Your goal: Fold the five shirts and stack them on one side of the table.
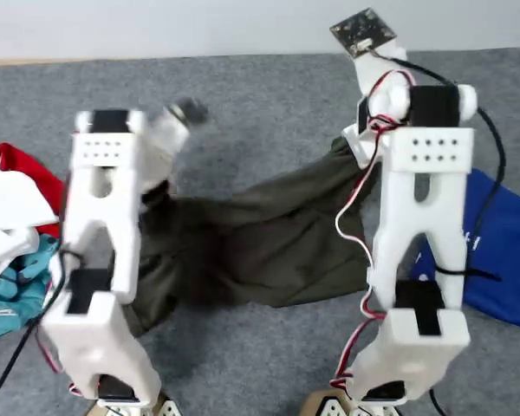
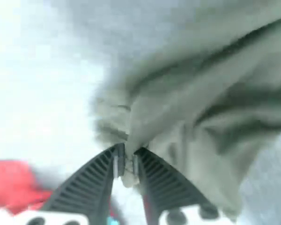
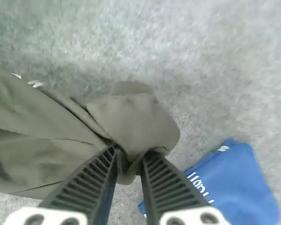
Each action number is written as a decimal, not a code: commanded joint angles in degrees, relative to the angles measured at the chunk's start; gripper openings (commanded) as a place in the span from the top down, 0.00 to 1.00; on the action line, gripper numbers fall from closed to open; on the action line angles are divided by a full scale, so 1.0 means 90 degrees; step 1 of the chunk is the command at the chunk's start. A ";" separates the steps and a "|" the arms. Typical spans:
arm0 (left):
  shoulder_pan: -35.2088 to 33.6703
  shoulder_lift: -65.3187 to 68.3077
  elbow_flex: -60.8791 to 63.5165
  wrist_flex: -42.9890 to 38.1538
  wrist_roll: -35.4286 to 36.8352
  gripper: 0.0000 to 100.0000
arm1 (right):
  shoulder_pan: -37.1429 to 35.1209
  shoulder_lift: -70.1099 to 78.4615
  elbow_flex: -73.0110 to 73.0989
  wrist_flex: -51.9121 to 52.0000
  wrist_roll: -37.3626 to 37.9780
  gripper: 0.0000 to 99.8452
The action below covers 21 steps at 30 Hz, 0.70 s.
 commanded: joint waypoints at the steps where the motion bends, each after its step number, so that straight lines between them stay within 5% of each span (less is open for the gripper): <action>1: -0.0039 -0.1416 -0.0972 0.0186 0.0664 1.00 | 0.0103 -0.0962 -0.0049 0.0093 -0.0078 0.99; 7: -0.0088 -0.2647 -0.2300 0.0029 0.1416 1.00 | 0.0210 -0.2310 -0.0049 -0.0230 -0.0049 0.99; 21: -0.1114 -0.3780 -0.5104 -0.0391 0.1543 1.00 | 0.0298 -0.4879 -0.0049 -0.1324 0.0694 0.99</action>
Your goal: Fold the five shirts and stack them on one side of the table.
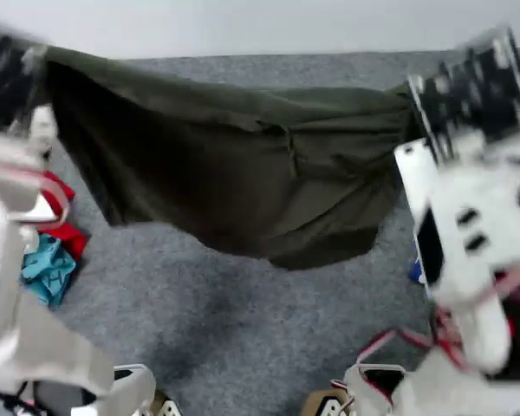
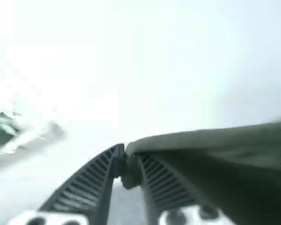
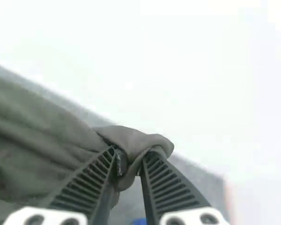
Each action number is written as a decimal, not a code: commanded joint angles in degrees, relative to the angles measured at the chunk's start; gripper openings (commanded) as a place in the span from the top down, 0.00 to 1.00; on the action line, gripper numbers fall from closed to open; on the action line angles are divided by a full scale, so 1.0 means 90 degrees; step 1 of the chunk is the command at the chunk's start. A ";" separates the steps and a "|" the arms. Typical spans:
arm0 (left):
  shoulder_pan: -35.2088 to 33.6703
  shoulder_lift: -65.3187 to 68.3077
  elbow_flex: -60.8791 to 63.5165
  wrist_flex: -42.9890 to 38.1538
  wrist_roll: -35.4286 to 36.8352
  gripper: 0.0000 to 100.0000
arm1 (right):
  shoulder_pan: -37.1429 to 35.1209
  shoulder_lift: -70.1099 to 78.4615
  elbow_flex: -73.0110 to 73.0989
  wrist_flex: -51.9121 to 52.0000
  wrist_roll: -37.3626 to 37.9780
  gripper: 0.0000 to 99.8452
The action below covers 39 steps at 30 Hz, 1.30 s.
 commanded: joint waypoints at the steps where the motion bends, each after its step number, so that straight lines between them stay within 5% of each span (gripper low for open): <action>1: -0.0225 -0.0371 -0.0562 -0.0137 0.0039 1.00 | 0.0278 -0.0581 -0.0049 -0.0366 0.0361 0.99; 14: -0.0440 -0.2051 -0.0669 -0.0127 0.0020 1.00 | 0.0835 -0.2056 -0.0049 -0.0718 0.1192 0.99; 23: -0.0449 -0.2647 -0.0357 0.0430 -0.0625 1.00 | 0.0845 -0.2447 0.0029 0.0415 0.1973 0.99; 33: -0.0420 -0.2608 0.4313 0.0225 -0.0713 1.00 | 0.0796 -0.1900 0.2911 0.0435 0.1934 0.99; 39: -0.0420 -0.2608 0.8317 -0.2032 -0.1455 1.00 | 0.0777 -0.1490 0.5197 -0.1245 0.1592 0.99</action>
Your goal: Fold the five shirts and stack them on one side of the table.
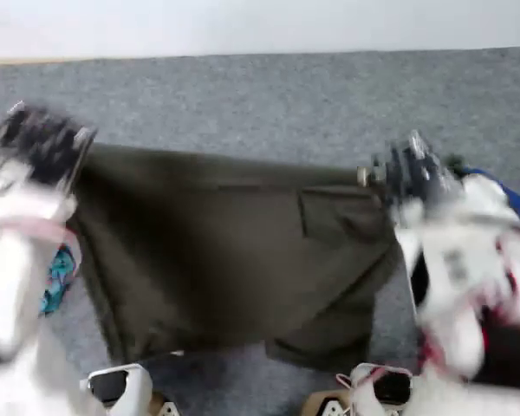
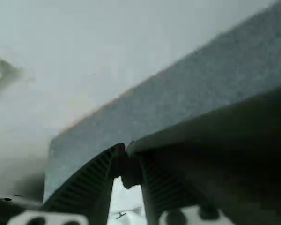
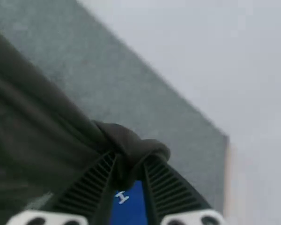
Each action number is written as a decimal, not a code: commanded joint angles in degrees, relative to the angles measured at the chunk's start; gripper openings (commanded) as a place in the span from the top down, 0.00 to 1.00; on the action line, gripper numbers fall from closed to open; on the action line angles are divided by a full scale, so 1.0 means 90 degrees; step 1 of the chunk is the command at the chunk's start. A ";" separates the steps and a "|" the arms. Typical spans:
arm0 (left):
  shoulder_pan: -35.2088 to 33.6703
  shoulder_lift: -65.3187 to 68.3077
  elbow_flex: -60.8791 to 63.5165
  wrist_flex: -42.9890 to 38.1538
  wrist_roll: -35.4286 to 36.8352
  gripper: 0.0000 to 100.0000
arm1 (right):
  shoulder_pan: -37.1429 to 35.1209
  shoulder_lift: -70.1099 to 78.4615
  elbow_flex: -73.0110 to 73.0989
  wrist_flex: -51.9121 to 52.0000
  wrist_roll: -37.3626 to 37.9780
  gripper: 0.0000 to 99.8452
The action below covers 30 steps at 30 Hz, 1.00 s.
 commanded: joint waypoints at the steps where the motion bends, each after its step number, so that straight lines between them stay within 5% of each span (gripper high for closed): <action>1: -0.0010 -0.0039 0.2584 -0.1846 -0.0391 1.00 | -0.0054 0.0220 0.1221 -0.1265 -0.0254 0.99; 8: 0.0010 0.0039 0.5680 -0.6193 -0.0440 1.00 | -0.0493 0.0835 0.2764 -0.3551 -0.0313 0.99; 12: 0.0088 0.0791 0.5905 -0.7463 -0.0596 1.00 | -0.0523 0.1519 0.2911 -0.4606 -0.0313 0.99; 21: 0.0107 0.4063 0.3023 -0.7990 -0.0586 1.00 | -0.0513 0.3473 0.1827 -0.6227 -0.0313 0.99; 30: 0.0469 0.6877 -0.0503 -0.7971 -0.0576 1.00 | -0.0415 0.5338 0.0000 -0.6354 -0.0645 0.99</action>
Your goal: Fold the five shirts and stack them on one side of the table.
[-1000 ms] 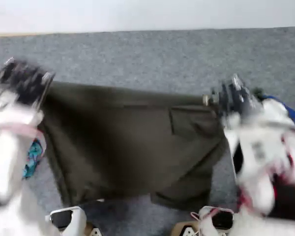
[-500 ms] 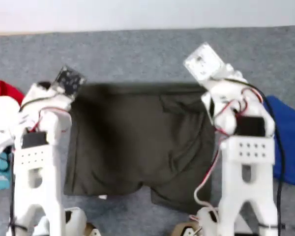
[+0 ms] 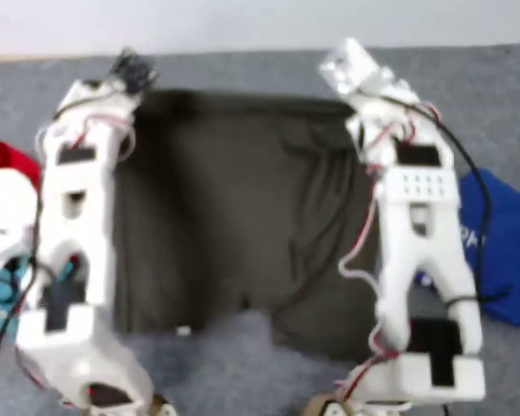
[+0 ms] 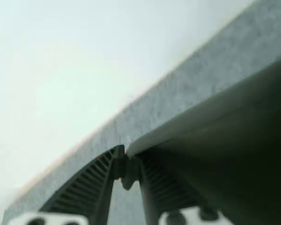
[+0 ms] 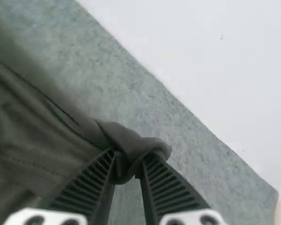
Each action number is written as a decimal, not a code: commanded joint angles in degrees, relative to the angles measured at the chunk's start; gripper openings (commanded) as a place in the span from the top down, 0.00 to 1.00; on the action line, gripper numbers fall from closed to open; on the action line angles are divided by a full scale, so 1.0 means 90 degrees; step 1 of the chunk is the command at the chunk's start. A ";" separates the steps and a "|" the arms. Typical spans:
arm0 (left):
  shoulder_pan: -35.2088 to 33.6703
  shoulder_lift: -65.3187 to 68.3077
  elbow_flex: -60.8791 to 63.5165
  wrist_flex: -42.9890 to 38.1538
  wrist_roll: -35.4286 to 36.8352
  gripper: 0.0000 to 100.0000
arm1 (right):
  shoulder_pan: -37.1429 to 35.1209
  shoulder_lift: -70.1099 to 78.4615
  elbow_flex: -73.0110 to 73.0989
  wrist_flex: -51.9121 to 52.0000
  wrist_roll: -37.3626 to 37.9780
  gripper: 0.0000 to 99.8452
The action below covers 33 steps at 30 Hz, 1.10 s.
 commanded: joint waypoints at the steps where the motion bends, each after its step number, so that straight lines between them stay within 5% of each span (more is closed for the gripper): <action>1: 0.0117 0.0733 -0.1529 -0.0156 -0.0078 1.00 | 0.0161 0.0366 -0.1035 -0.0142 -0.0313 0.99; 8: 0.0352 0.1788 -0.3248 -0.0020 -0.0078 1.00 | 0.0220 0.0845 -0.1631 -0.0103 -0.0449 0.99; 14: 0.0381 0.1846 -0.3902 0.1241 -0.0078 1.00 | 0.0220 0.0845 -0.1788 0.0415 -0.0449 0.99; 24: 0.0547 0.1856 -0.5543 0.6623 -0.0117 0.99 | 0.0220 0.0835 -0.2862 0.3453 -0.0459 0.99; 28: 0.0772 0.1905 -0.5944 0.8518 -0.0723 0.99 | 0.0190 0.0835 -0.3448 0.4879 -0.0459 0.99; 33: 0.0830 0.1846 -0.5729 0.8996 -0.0879 0.99 | 0.0171 0.0835 -0.3761 0.6305 -0.0469 0.99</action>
